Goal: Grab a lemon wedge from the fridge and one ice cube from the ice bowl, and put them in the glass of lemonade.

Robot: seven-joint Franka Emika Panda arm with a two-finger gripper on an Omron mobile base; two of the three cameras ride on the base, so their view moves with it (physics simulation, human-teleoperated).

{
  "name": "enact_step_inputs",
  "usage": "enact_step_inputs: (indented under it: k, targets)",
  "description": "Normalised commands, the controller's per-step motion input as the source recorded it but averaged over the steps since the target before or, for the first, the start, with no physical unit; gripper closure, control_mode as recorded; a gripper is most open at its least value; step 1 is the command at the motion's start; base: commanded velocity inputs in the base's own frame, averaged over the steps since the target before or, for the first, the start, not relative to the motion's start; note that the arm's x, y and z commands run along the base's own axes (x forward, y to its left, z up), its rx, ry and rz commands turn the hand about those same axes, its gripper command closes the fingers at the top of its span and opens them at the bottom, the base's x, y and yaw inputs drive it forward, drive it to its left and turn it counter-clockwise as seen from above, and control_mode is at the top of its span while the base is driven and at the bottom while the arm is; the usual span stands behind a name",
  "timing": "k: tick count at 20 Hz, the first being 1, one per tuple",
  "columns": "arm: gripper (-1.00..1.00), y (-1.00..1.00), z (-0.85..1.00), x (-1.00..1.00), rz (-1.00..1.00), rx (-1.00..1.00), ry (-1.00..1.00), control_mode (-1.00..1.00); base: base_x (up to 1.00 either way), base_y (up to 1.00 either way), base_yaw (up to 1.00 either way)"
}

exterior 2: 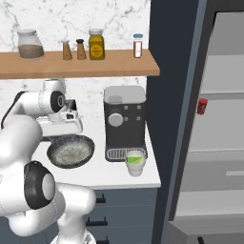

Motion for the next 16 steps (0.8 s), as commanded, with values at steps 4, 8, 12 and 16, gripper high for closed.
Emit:
enact_step_inputs:
  k: [4,8,12,16]
  targets:
    - [-1.00,-0.01,-0.15,0.44,0.10,0.32,-0.28,-1.00,0.00,0.00,0.00]
    - [-1.00,0.00,-0.21,0.62,0.05,0.19,0.01,-1.00,0.00,0.00,0.00]
    - [-1.00,0.12,-0.25,0.58,0.04,0.00,0.15,-1.00,0.00,0.00,0.00]
    - [-1.00,0.21,-0.39,0.40,0.00,-0.09,0.18,-1.00,0.00,0.00,0.00]
